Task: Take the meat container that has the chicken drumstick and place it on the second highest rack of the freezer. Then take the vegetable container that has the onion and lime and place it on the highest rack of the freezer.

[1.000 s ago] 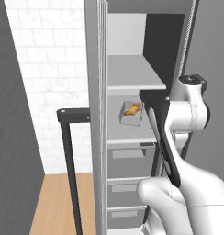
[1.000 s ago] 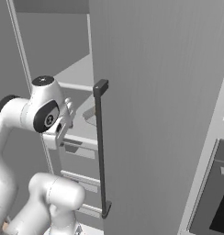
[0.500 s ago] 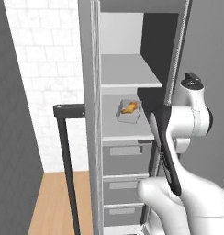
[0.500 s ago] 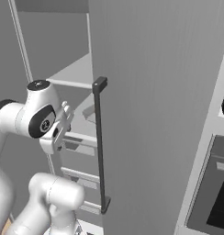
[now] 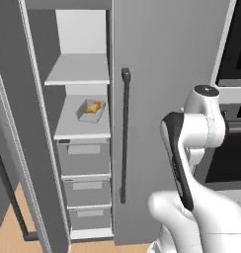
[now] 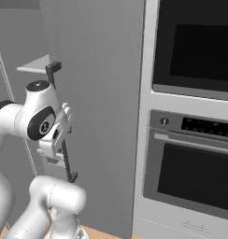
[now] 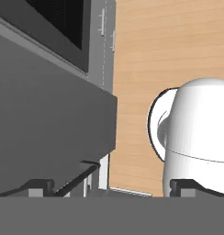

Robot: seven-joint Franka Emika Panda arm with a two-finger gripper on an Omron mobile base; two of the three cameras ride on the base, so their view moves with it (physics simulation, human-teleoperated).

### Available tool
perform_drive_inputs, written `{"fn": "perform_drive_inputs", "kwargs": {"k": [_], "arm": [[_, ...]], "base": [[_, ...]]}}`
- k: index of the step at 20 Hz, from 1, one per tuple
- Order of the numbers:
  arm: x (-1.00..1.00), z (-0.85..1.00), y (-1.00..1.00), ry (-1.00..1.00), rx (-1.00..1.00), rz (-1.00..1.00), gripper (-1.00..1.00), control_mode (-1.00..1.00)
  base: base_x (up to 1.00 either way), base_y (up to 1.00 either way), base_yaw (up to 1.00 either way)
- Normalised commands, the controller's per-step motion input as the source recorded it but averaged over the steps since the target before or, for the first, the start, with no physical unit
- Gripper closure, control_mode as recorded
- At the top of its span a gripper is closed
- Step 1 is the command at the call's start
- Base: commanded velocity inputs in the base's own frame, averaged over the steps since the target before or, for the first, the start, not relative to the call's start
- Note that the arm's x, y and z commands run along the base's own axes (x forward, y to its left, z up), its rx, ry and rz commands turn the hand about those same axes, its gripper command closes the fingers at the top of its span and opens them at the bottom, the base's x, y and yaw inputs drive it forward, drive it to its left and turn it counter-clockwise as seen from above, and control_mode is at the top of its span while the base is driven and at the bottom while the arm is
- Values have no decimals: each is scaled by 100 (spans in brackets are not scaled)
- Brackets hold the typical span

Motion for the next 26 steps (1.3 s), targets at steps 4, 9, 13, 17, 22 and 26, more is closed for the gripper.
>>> {"fn": "perform_drive_inputs", "kwargs": {"k": [4,9,13,17,22,26], "arm": [[0,0,0,0,0,0,-100,100],[0,0,0,0,0,0,-100,100],[0,0,0,0,0,0,-100,100],[0,0,0,0,0,0,-100,100],[0,0,0,0,0,0,-100,100],[0,0,0,0,0,0,-100,100]], "base": [[0,-100,-5],[0,-100,-5],[1,-100,-7],[15,-100,-11],[38,-100,-10],[49,-100,-6]]}}
